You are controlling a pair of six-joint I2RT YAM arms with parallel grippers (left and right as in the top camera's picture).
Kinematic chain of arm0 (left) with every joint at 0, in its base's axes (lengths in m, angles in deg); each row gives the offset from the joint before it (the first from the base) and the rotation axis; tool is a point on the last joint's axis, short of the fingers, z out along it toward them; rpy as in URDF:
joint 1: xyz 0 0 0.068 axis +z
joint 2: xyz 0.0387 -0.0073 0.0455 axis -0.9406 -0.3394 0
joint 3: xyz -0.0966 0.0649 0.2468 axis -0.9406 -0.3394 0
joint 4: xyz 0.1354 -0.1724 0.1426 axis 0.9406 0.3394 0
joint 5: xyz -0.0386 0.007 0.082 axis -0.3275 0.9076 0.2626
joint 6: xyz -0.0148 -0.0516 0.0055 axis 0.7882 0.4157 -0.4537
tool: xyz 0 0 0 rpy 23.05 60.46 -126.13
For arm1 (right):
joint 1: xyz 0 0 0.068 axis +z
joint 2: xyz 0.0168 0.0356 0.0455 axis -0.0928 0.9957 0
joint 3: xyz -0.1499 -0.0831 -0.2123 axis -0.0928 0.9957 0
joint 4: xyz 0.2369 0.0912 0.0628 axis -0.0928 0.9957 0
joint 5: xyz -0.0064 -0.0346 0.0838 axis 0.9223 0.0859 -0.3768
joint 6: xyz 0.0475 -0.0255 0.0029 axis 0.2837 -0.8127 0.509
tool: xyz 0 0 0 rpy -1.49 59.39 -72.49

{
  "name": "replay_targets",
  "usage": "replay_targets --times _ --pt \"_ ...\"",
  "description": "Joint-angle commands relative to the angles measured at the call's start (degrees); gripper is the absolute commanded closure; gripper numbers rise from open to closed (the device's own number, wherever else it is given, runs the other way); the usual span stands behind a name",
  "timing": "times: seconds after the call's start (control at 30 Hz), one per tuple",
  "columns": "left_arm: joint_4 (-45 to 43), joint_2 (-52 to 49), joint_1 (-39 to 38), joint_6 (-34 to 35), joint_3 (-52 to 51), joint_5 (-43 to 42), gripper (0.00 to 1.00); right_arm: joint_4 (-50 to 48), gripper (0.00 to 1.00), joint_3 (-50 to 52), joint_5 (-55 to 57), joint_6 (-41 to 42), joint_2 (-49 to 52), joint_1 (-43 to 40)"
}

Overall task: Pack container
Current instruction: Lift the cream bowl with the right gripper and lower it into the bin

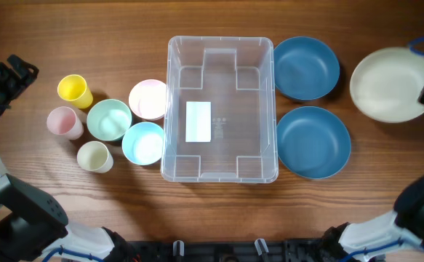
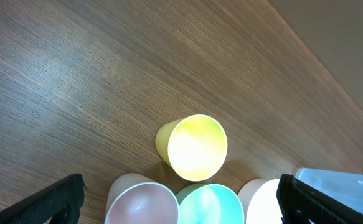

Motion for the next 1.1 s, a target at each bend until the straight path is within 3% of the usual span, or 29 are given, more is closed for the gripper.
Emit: replay_targets --times 0.0,0.3,0.5,0.73,1.07 --pt "0.2 0.2 -0.2 0.5 0.2 -1.3 0.00 -1.9 0.96 -2.5 -7.6 3.0 -11.2 4.6" --pt "0.6 0.2 -0.2 0.6 0.2 -1.3 0.00 -6.6 0.96 -2.5 -12.9 9.9 -16.2 27.4" --pt "2.2 0.2 -0.2 0.6 0.2 -1.3 0.00 -10.0 0.96 -2.5 0.1 7.7 -10.0 46.4" --pt "3.0 0.2 -0.2 0.6 0.2 -1.3 0.00 -10.7 0.96 -2.5 4.4 5.1 -0.9 54.6" --pt "3.0 0.2 -0.2 0.6 0.2 -1.3 0.00 -10.6 0.96 -2.5 3.8 4.6 5.6 55.9"
